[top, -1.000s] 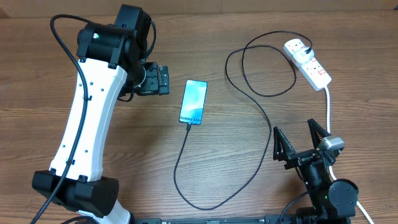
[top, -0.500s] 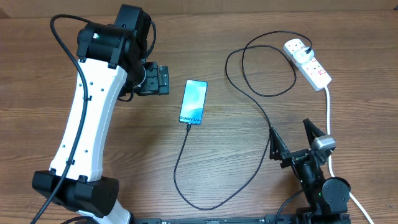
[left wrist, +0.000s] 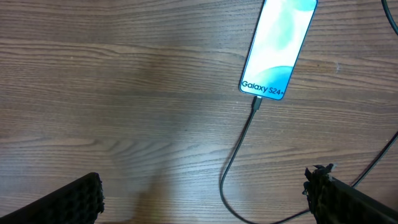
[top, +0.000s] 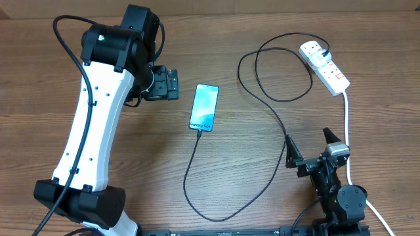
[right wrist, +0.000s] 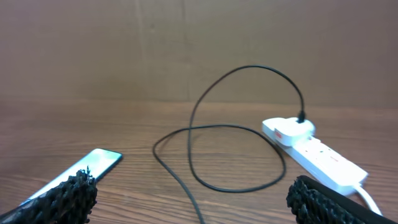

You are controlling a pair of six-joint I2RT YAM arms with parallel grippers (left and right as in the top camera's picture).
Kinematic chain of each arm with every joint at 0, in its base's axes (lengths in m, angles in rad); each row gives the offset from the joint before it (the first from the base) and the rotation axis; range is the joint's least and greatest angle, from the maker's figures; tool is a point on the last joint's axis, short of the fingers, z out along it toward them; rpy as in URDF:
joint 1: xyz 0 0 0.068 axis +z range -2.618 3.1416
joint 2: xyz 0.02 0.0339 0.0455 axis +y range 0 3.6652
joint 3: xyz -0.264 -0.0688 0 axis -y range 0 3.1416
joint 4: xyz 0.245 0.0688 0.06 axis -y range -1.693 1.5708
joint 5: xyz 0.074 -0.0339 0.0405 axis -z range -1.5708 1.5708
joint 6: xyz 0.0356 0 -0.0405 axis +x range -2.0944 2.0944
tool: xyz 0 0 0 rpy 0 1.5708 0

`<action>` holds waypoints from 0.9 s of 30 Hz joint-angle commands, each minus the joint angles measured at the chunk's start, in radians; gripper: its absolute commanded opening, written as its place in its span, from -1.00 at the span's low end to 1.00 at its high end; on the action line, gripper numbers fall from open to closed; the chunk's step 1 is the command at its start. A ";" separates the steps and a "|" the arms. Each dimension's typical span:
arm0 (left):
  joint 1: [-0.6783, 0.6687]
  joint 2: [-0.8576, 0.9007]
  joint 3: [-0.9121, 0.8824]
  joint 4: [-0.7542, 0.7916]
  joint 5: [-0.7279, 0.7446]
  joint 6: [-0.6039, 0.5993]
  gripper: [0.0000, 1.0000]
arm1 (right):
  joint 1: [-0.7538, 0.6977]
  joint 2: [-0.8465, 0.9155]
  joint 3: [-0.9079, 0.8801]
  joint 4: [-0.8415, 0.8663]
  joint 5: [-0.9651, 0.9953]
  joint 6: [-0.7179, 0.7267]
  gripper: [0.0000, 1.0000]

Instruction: Plug charger to phone and switch on socket

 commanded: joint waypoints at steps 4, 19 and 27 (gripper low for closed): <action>0.005 -0.020 -0.002 0.001 -0.010 -0.013 0.99 | -0.013 -0.011 -0.010 0.002 0.060 -0.014 1.00; 0.005 -0.020 -0.002 0.001 -0.010 -0.013 0.99 | -0.012 -0.011 -0.010 0.001 0.061 -0.059 1.00; 0.005 -0.020 -0.002 0.001 -0.010 -0.013 0.99 | -0.012 -0.011 -0.010 0.002 0.060 -0.060 1.00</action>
